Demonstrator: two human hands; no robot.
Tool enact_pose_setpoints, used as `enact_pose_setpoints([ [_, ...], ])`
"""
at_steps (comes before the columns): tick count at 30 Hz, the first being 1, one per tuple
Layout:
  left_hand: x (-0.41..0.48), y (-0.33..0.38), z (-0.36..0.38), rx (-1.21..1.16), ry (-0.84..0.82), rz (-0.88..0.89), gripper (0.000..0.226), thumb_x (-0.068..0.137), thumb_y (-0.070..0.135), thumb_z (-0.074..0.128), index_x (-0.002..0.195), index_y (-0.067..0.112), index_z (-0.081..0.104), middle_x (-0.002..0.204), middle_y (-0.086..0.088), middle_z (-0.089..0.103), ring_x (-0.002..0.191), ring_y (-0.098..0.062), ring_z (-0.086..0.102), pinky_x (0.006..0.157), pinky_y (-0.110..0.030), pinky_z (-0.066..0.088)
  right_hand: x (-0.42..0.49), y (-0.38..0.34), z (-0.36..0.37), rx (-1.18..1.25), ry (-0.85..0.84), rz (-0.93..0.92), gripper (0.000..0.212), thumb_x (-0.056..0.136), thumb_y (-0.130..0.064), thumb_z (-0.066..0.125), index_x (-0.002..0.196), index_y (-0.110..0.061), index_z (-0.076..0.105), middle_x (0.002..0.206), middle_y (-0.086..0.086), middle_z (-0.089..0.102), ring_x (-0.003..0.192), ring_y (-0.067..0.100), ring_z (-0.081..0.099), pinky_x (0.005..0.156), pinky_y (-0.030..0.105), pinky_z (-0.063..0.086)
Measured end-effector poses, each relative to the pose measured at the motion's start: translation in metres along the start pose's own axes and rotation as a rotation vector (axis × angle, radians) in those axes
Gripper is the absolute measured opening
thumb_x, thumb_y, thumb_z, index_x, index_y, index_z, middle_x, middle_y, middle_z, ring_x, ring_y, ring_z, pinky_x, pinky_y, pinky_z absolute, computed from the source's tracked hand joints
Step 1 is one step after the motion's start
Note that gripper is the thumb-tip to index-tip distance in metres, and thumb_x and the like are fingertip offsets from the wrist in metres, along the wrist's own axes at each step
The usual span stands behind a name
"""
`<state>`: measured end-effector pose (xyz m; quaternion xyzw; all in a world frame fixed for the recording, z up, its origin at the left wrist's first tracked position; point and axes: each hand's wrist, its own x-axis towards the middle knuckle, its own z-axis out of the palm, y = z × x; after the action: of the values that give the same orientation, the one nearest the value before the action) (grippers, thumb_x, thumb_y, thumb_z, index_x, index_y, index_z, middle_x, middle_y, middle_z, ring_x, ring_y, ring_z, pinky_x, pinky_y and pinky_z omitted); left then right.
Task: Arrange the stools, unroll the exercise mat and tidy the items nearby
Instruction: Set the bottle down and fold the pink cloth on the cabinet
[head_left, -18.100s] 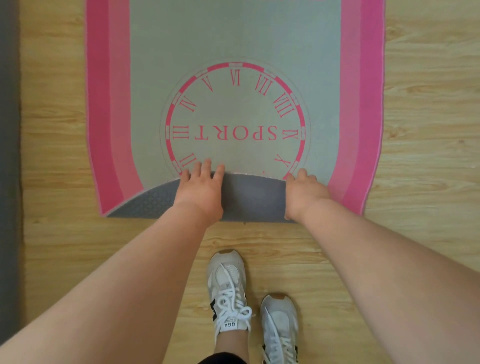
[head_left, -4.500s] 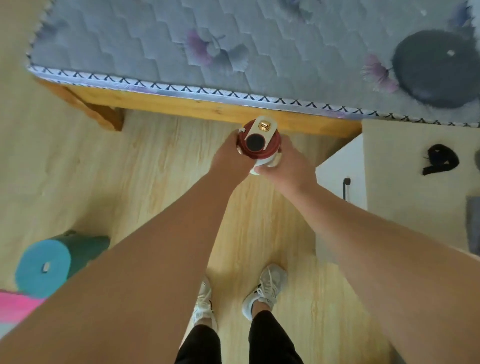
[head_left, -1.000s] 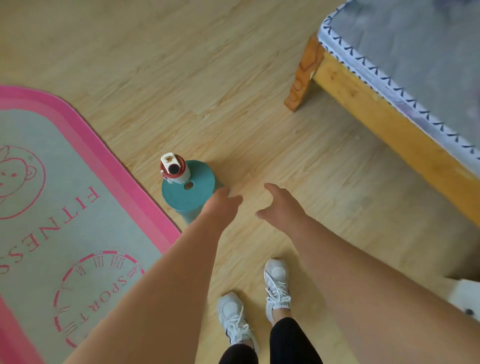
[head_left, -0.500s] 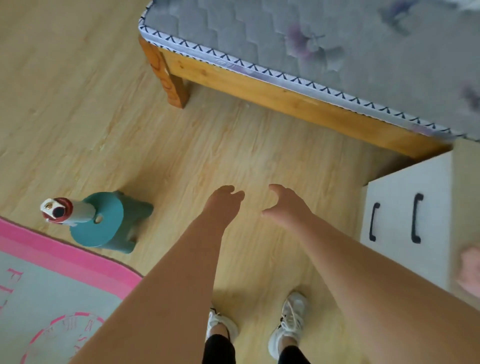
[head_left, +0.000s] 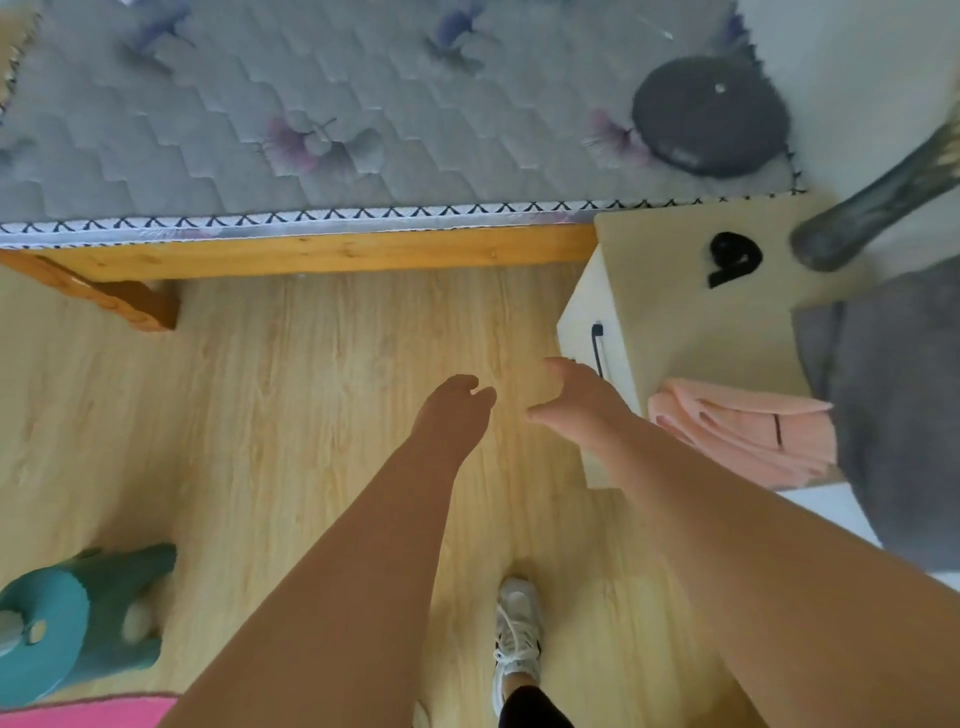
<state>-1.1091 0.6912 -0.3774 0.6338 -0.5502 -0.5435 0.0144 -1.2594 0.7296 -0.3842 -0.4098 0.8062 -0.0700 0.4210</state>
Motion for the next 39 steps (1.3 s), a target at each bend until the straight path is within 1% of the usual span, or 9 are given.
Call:
enact_pose_setpoints([
  [7, 0.002, 0.065, 0.078, 0.172, -0.128, 0.137, 0.048, 0.098, 0.032, 0.045, 0.143, 0.017, 0.041, 0.148, -0.002, 0.043, 0.133, -0.02, 0.041, 0.103, -0.028, 0.03, -0.015, 0.082, -0.072, 0.309, 0.268, 0.088, 0.059, 0.08, -0.025, 0.066, 0.137, -0.027, 0.049, 0.134, -0.002, 0.051, 0.097, 0.013, 0.063, 0.082, 0.024, 0.052],
  [11, -0.001, 0.095, 0.119, 0.207, -0.15, 0.18, 0.046, 0.096, 0.03, 0.047, 0.141, 0.02, 0.044, 0.142, -0.002, 0.049, 0.124, -0.02, 0.049, 0.092, -0.025, 0.033, -0.024, 0.128, -0.105, 0.579, 0.24, 0.171, 0.053, 0.086, -0.016, 0.067, 0.135, -0.02, 0.046, 0.109, -0.001, 0.061, 0.061, -0.009, 0.057, 0.046, 0.003, 0.042],
  [16, -0.002, 0.118, 0.167, 0.29, -0.169, 0.235, 0.046, 0.096, 0.029, 0.046, 0.141, 0.021, 0.043, 0.144, -0.007, 0.047, 0.126, -0.024, 0.049, 0.095, -0.028, 0.037, -0.029, 0.175, -0.125, 0.287, 0.414, 0.276, 0.046, 0.086, -0.028, 0.064, 0.13, -0.02, 0.055, 0.127, 0.005, 0.058, 0.112, 0.02, 0.056, 0.085, 0.025, 0.043],
  [19, 0.001, 0.121, 0.19, 0.341, -0.138, 0.306, 0.046, 0.098, 0.028, 0.042, 0.145, 0.028, 0.039, 0.143, -0.008, 0.046, 0.124, -0.026, 0.051, 0.09, -0.03, 0.04, -0.028, 0.2, -0.123, 0.251, 0.459, 0.303, 0.051, 0.085, -0.04, 0.062, 0.131, -0.021, 0.055, 0.135, 0.007, 0.052, 0.123, 0.023, 0.05, 0.097, 0.032, 0.039],
  [24, 0.007, 0.114, 0.218, 0.495, -0.061, 0.318, 0.051, 0.101, 0.034, 0.036, 0.15, 0.025, 0.026, 0.143, -0.012, 0.039, 0.12, -0.033, 0.051, 0.093, -0.039, 0.042, -0.023, 0.23, -0.113, 0.297, 0.499, 0.356, 0.068, 0.084, -0.049, 0.062, 0.139, -0.014, 0.045, 0.138, 0.012, 0.049, 0.127, 0.029, 0.047, 0.102, 0.038, 0.038],
  [28, 0.017, 0.105, 0.226, 0.46, -0.074, 0.28, 0.045, 0.103, 0.035, 0.027, 0.144, 0.022, 0.04, 0.136, -0.012, 0.05, 0.121, -0.035, 0.049, 0.099, -0.046, 0.042, -0.011, 0.241, -0.106, 0.417, 0.45, 0.432, 0.071, 0.087, -0.054, 0.056, 0.143, -0.015, 0.037, 0.14, 0.013, 0.047, 0.126, 0.033, 0.046, 0.103, 0.045, 0.04],
  [32, 0.027, 0.095, 0.231, 0.321, -0.056, 0.184, 0.038, 0.099, 0.038, 0.037, 0.126, 0.019, 0.057, 0.121, -0.012, 0.061, 0.104, -0.029, 0.056, 0.082, -0.034, 0.044, 0.0, 0.244, -0.102, 0.437, 0.425, 0.544, 0.078, 0.087, -0.063, 0.047, 0.145, -0.014, 0.032, 0.139, 0.014, 0.046, 0.124, 0.035, 0.047, 0.101, 0.045, 0.039],
  [36, 0.027, 0.086, 0.238, 0.209, -0.062, 0.079, 0.033, 0.09, 0.023, 0.051, 0.123, 0.02, 0.048, 0.118, -0.014, 0.056, 0.074, -0.023, 0.054, 0.058, -0.027, 0.038, 0.009, 0.247, -0.097, 0.386, 0.392, 0.616, 0.079, 0.087, -0.063, 0.047, 0.141, -0.007, 0.033, 0.135, 0.016, 0.048, 0.122, 0.035, 0.048, 0.098, 0.043, 0.04],
  [39, 0.022, 0.081, 0.24, 0.107, -0.073, -0.002, 0.053, 0.09, 0.022, 0.054, 0.139, 0.015, 0.034, 0.129, -0.018, 0.052, 0.098, -0.035, 0.059, 0.071, -0.03, 0.042, 0.012, 0.247, -0.095, 0.361, 0.375, 0.65, 0.075, 0.087, -0.056, 0.053, 0.137, -0.004, 0.034, 0.133, 0.017, 0.049, 0.12, 0.036, 0.05, 0.096, 0.043, 0.043],
])
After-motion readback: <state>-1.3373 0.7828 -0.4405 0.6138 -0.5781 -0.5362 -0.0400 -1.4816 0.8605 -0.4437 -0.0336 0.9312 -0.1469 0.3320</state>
